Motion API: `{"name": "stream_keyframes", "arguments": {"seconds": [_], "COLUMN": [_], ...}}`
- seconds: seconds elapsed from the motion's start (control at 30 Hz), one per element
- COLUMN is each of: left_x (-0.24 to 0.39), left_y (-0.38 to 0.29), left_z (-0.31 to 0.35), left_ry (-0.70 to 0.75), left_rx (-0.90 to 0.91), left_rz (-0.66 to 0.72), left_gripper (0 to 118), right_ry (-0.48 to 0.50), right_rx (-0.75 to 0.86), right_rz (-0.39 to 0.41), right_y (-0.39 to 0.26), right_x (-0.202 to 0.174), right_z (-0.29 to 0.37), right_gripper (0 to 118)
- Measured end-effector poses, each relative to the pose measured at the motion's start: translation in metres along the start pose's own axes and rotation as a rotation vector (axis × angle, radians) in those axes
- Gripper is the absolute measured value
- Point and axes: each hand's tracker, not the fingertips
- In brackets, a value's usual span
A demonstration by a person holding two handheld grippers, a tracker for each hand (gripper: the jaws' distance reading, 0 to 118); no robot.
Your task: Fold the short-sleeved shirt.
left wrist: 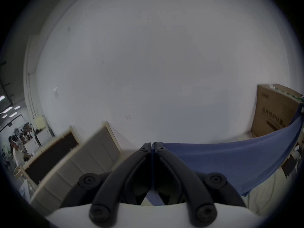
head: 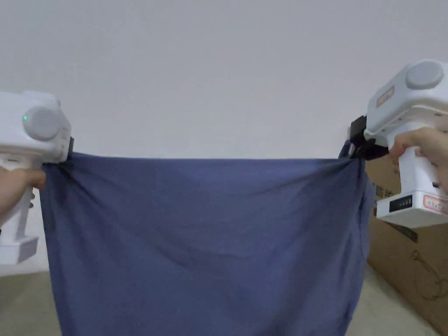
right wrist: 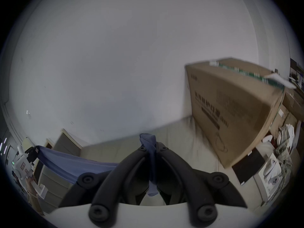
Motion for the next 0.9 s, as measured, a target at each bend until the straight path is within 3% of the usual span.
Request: {"name": "stream_keyframes", "arguments": {"seconds": [0.1, 0.27, 0.37, 0.5, 0.63, 0.73, 0.9], "left_x": [0.029, 0.061, 0.077, 0.081, 0.075, 0.062, 0.027], "left_y": [-0.082, -0.211, -0.264, -0.305, -0.315, -0.313, -0.323], "left_z": [-0.052, -0.108, -0.122, -0.135, -0.126, -0.098, -0.02], "left_ry": [0.0, -0.089, -0.072, -0.083, -0.092, -0.122, -0.175], "left_rx": [-0.154, -0.429, -0.506, -0.569, -0.579, -0.534, -0.468], "left_rz": [-0.046, 0.137, 0.099, 0.09, 0.069, 0.036, 0.008], "left_gripper": [2, 2, 2, 2, 2, 2, 2], "right_ry": [-0.039, -0.142, -0.178, -0.189, -0.174, -0.138, -0.081], "right_rx": [-0.142, -0.366, -0.462, -0.525, -0.524, -0.504, -0.438], "right_rz": [-0.012, -0.063, -0.114, -0.105, -0.114, -0.026, 0.036], "right_y": [-0.054, -0.164, -0.223, -0.262, -0.268, -0.263, -0.278], "right_x": [0.026, 0.075, 0.102, 0.13, 0.139, 0.135, 0.12], "right_z": [-0.065, -0.158, -0.187, -0.205, -0.197, -0.176, -0.096], "right_gripper": [5, 5, 5, 5, 5, 5, 5]}}
